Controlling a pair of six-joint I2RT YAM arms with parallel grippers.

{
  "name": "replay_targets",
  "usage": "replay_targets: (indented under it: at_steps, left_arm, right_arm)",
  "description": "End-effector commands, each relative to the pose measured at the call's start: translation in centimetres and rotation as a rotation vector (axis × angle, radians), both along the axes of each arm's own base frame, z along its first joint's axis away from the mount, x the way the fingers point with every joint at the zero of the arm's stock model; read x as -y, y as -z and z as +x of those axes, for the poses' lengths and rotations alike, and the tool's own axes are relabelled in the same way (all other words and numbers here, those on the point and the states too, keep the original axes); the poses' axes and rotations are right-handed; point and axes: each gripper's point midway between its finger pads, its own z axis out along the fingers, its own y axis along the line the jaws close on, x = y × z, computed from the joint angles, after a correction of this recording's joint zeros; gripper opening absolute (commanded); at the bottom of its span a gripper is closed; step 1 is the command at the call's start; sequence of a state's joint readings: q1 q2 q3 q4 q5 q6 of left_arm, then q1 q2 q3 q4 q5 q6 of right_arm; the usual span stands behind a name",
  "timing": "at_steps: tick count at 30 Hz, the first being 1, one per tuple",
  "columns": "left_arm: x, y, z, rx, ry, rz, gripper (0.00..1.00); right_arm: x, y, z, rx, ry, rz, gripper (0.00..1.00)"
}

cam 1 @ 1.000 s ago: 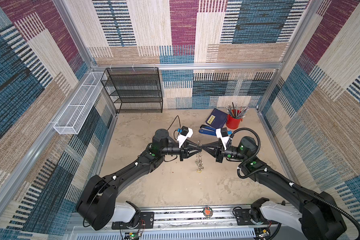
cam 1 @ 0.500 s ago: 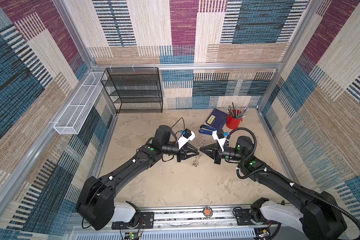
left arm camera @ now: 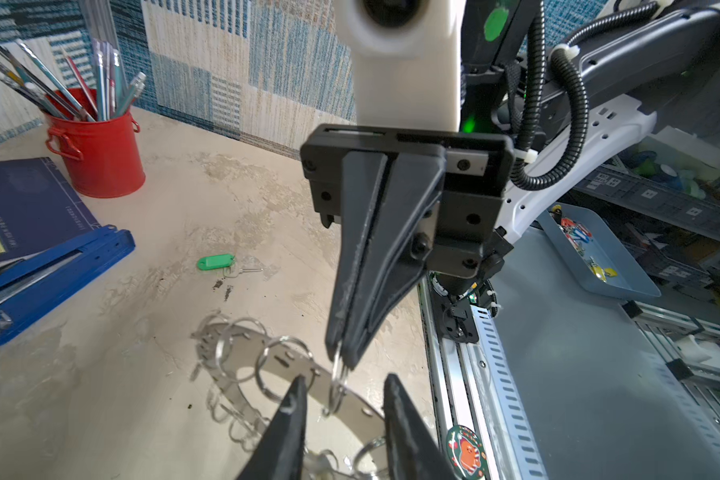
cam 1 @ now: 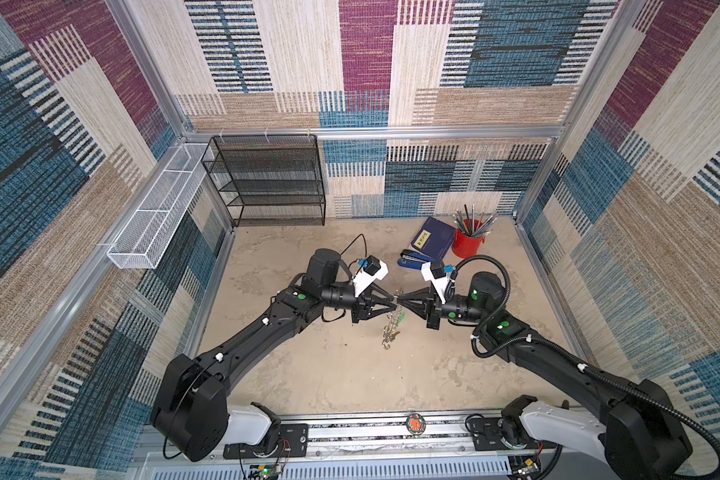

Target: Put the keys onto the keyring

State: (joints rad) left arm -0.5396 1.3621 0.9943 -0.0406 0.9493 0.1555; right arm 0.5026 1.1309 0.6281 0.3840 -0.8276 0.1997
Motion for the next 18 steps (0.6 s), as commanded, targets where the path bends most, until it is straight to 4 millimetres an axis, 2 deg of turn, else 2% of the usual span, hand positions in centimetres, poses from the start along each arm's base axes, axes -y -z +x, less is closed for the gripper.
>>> replay_targets:
  at_steps: [1, 5, 13, 18]
  left_arm:
    - [-0.6, -1.7, 0.1, 0.020, 0.006, -0.062, 0.38]
    - [-1.5, -2.7, 0.2, 0.038, -0.005, -0.104, 0.42]
    - [-1.5, -1.3, 0.2, 0.042, 0.009, -0.048, 0.44]
    - [-1.2, -0.9, 0.5, 0.031, 0.008, -0.032, 0.41]
  right_arm:
    - [-0.1, -1.2, -0.1, 0.049, -0.009, 0.025, 0.00]
    - [-0.2, -1.2, -0.2, 0.046, -0.019, 0.029, 0.00]
    - [-0.2, -1.5, -0.5, 0.051, -0.036, 0.038, 0.00]
    - [-0.3, -1.3, -0.6, 0.048, -0.044, 0.040, 0.00]
